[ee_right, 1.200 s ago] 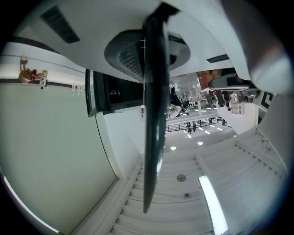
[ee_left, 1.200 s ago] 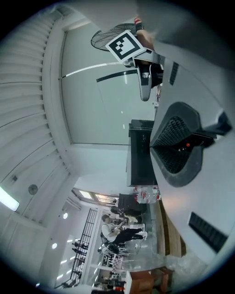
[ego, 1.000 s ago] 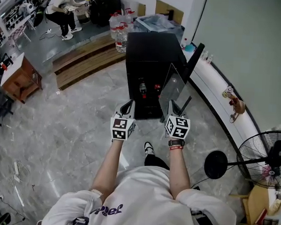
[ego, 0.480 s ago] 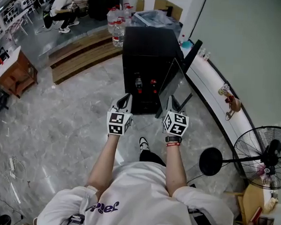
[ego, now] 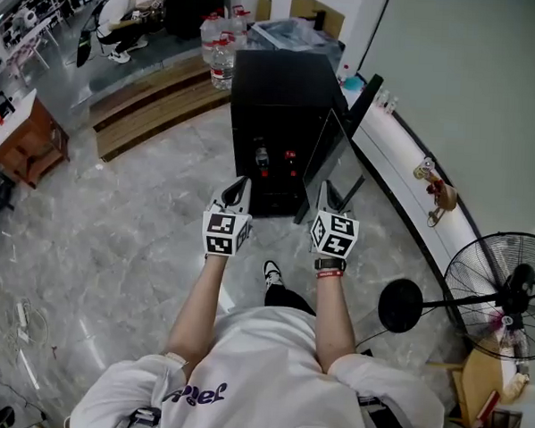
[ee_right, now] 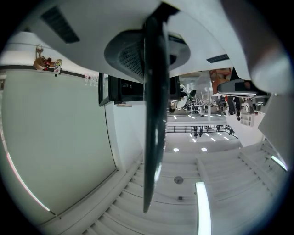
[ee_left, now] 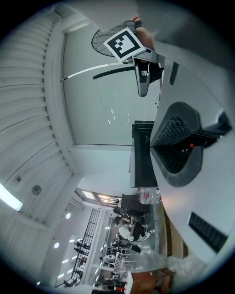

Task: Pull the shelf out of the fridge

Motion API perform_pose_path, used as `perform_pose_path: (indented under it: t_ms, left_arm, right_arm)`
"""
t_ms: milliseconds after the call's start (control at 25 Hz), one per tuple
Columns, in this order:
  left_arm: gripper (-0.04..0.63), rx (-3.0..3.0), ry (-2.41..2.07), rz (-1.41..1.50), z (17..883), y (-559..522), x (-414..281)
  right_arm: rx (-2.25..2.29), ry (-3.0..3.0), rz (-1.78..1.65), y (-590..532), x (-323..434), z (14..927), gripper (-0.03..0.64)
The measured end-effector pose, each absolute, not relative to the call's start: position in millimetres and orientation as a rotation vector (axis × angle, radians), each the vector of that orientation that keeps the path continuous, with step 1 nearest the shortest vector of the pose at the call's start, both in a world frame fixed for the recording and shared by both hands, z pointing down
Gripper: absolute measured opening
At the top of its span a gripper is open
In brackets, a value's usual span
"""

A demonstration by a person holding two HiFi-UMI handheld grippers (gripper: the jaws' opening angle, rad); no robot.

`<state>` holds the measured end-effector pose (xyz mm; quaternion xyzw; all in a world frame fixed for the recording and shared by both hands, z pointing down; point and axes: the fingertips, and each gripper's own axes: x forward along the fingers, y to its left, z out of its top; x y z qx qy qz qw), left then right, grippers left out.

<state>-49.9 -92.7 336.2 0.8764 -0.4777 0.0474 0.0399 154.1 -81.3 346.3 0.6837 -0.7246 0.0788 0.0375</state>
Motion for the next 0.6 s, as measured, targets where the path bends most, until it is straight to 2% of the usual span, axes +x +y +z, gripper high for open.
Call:
perform_pose_path:
  t_ms: [600]
  left_arm:
    - [0.018, 2.697, -1.428, 0.139, 340.5, -92.3, -45.6]
  right_arm:
    - [2.105, -2.208, 0.240, -79.6, 154.5, 350.8, 0.023]
